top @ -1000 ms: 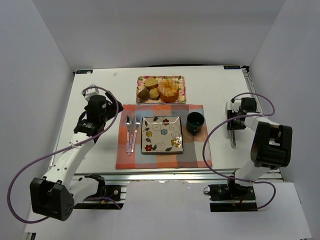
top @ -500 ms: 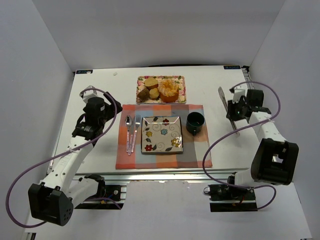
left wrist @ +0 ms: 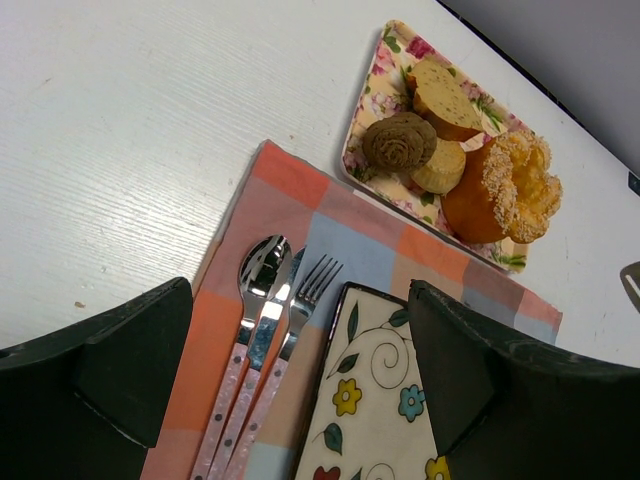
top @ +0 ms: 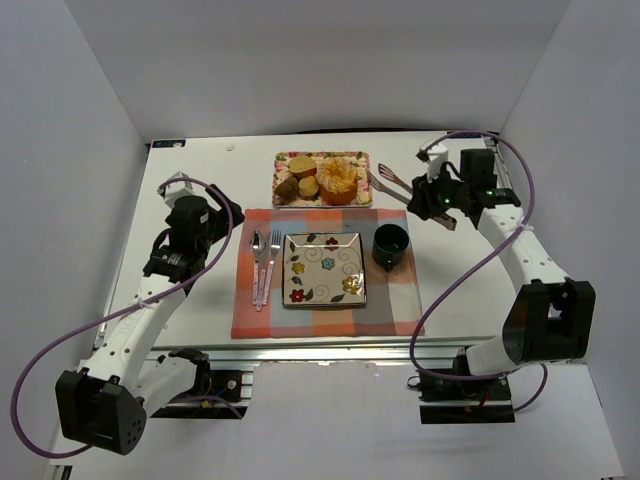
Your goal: Place the bread
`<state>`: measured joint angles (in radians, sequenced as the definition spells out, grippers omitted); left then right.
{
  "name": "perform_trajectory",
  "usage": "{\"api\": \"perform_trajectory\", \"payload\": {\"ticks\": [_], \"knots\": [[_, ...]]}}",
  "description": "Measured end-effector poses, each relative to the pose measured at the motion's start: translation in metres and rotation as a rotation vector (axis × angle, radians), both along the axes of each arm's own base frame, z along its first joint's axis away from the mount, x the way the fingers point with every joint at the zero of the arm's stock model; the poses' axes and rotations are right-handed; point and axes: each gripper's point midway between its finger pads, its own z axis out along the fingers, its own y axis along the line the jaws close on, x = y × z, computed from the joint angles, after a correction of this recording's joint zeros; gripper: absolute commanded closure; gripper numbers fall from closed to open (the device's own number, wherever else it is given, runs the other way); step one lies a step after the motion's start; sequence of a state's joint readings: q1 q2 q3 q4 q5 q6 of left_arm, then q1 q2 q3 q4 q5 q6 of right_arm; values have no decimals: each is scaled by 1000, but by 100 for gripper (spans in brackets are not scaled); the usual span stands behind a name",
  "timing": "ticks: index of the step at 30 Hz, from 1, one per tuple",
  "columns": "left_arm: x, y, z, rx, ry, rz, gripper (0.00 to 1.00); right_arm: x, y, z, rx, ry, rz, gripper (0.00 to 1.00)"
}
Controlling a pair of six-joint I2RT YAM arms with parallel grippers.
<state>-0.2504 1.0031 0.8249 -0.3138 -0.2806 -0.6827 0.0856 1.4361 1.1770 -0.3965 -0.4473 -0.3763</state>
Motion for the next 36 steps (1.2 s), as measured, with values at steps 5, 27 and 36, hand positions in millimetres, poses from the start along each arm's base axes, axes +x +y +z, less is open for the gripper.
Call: {"api": "perform_trajectory", "payload": {"ticks": [5, 27, 36], "knots": [[0, 0, 1, -10, -3, 4, 3, -9, 45, 0, -14, -18, 143, 50], [-10, 7, 6, -15, -7, 39, 2, 1, 214, -43, -290, -254, 533, 44], [-15, 12, 7, -29, -24, 68, 2, 25, 228, -39, -390, -393, 531, 44]]}}
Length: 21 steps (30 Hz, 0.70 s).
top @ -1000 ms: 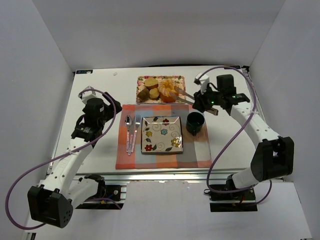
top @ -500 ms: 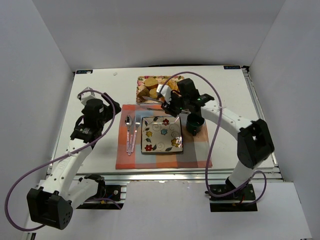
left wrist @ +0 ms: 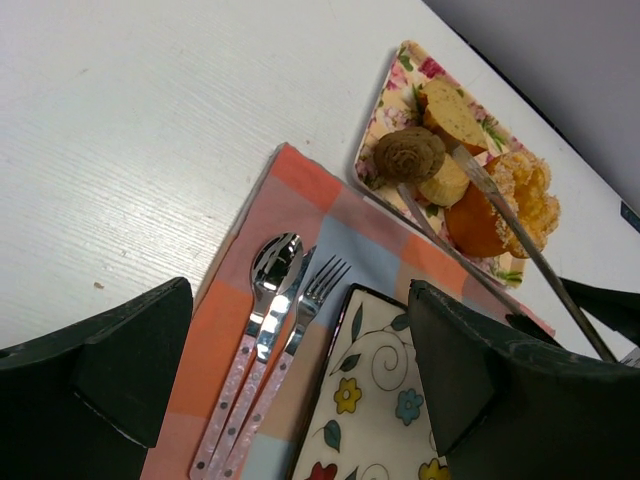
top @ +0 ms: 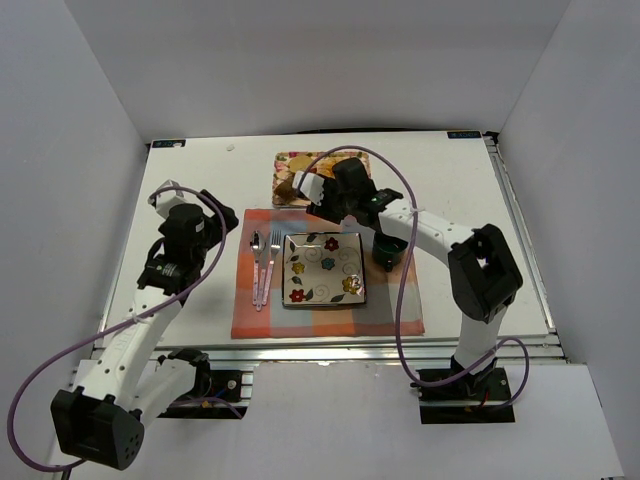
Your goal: Place the bread
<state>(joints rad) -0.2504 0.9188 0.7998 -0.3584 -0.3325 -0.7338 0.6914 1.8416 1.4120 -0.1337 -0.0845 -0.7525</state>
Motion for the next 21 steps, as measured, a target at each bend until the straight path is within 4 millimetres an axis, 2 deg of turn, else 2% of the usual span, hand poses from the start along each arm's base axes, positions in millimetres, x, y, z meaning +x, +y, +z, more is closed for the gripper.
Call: {"api": "perform_trajectory", "payload": {"ticks": [5, 10, 21], "knots": [[-2, 1, -7, 4, 15, 1, 2, 5, 15, 2, -20, -56, 26, 43], [-2, 1, -7, 5, 16, 0, 2, 13, 27, -7, -49, -81, 37, 43], [-2, 1, -7, 5, 16, 0, 2, 32, 22, -33, -142, -109, -16, 43]]}}
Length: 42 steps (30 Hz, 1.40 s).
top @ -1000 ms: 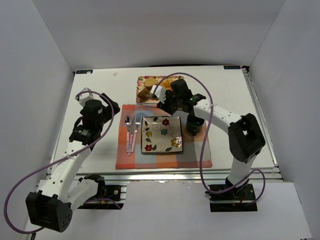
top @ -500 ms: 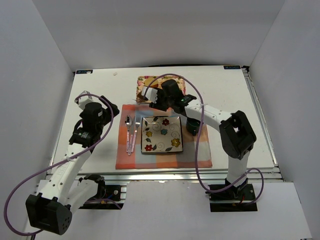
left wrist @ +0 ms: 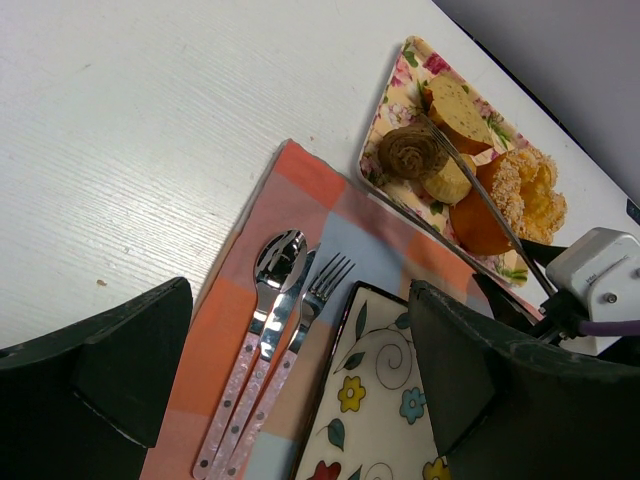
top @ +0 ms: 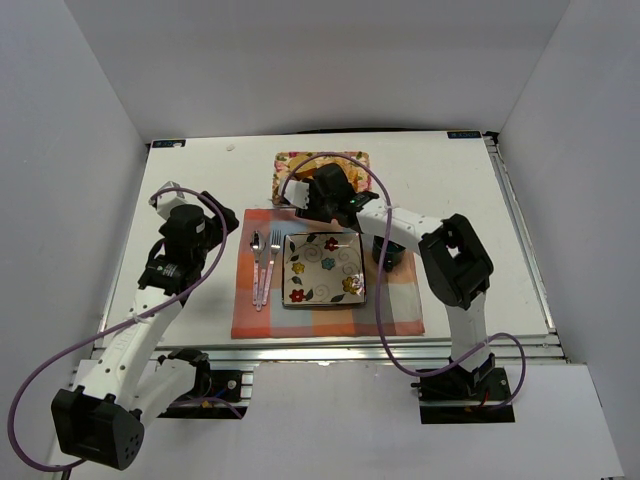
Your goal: Place the bread
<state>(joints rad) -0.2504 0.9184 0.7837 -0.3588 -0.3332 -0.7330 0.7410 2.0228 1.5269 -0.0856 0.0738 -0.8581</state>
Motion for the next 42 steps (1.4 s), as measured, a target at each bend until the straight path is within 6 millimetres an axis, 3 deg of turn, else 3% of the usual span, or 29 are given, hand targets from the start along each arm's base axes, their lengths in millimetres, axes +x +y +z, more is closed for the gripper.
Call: {"api": "perform_trajectory", "payload": {"ticks": [4, 11, 15, 21, 27, 31, 34, 38, 42], "knots": [[0, 0, 0, 0, 0, 0, 2, 6, -1, 1, -13, -22, -14, 46], [0, 0, 0, -1, 0, 0, 2, 7, -1, 2, -13, -26, -12, 70], [0, 0, 0, -1, -1, 0, 2, 4, 1, 4, 1, -18, -5, 79], [0, 0, 0, -1, -1, 0, 2, -18, -5, 31, 73, -2, 15, 87], [0, 0, 1, -1, -3, 0, 2, -66, -27, 99, 208, -6, 55, 88], [-1, 0, 5, -5, -16, 0, 2, -113, -54, 120, 257, 45, 81, 88], [-3, 1, 8, -9, -31, 0, 2, -149, -75, 111, 251, 137, 89, 88], [-4, 0, 7, -14, -42, -3, 2, -197, -105, 76, 199, 280, 101, 88], [-5, 0, 5, -19, -40, -6, 2, -226, -129, 48, 131, 389, 80, 88]]}}
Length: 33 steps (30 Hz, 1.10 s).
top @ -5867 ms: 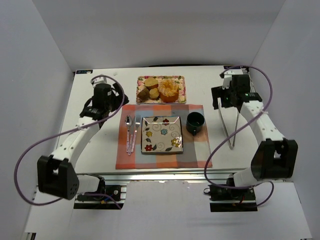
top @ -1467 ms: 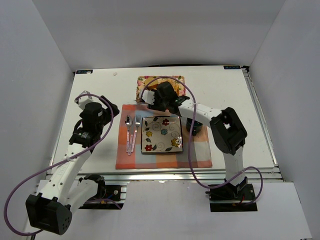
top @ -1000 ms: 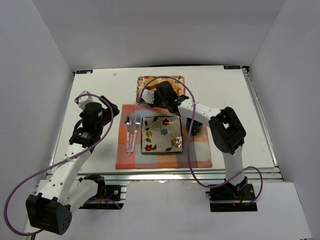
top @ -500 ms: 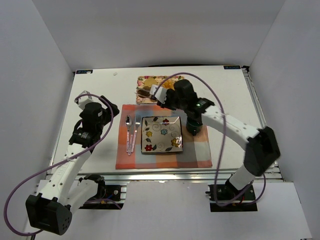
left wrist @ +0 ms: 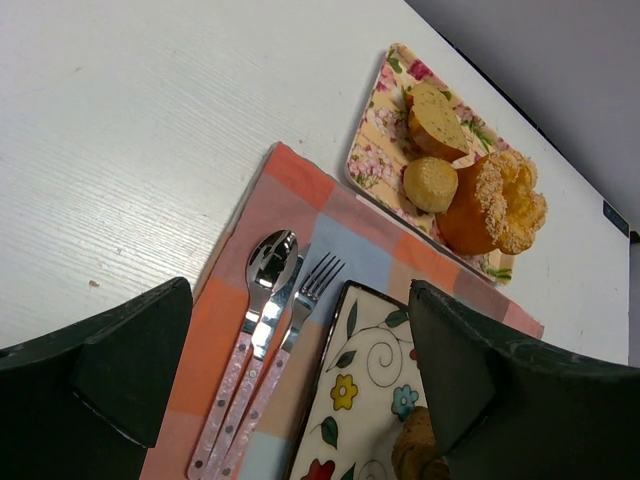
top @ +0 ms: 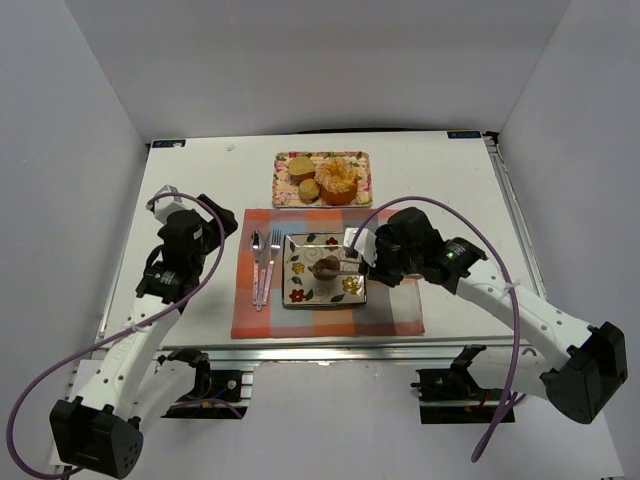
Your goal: Place the bread
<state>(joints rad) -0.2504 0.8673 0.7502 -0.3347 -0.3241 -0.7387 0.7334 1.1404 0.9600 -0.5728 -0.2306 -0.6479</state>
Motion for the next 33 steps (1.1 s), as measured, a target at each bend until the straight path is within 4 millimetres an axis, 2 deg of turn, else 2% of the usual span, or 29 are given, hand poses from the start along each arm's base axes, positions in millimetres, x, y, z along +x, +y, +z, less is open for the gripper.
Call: {"api": "perform_trajectory", "payload": {"ticks": [2, 6, 16, 19, 23, 27, 29, 33], "knots": [[-2, 0, -2, -3, 1, -2, 2, -5, -6, -9, -26, 28, -15, 87], [-3, -1, -1, -8, -3, -9, 2, 0, -17, -20, -74, 17, -63, 87], [-7, -2, 4, -22, -23, -11, 2, 31, -31, -24, -163, -107, -151, 84], [-9, -1, 5, -34, -32, -8, 2, 33, -35, -27, -185, -124, -146, 76], [-11, -1, 4, -42, -35, -5, 2, 29, -42, -33, -209, -135, -129, 57], [-11, -1, 4, -45, -35, -4, 2, 26, -46, -29, -208, -157, -119, 51], [-11, -1, 4, -46, -35, -4, 2, 24, -48, -28, -205, -163, -115, 45], [-11, -1, 4, -46, -33, -4, 2, 20, -49, -25, -192, -174, -103, 44]]}}
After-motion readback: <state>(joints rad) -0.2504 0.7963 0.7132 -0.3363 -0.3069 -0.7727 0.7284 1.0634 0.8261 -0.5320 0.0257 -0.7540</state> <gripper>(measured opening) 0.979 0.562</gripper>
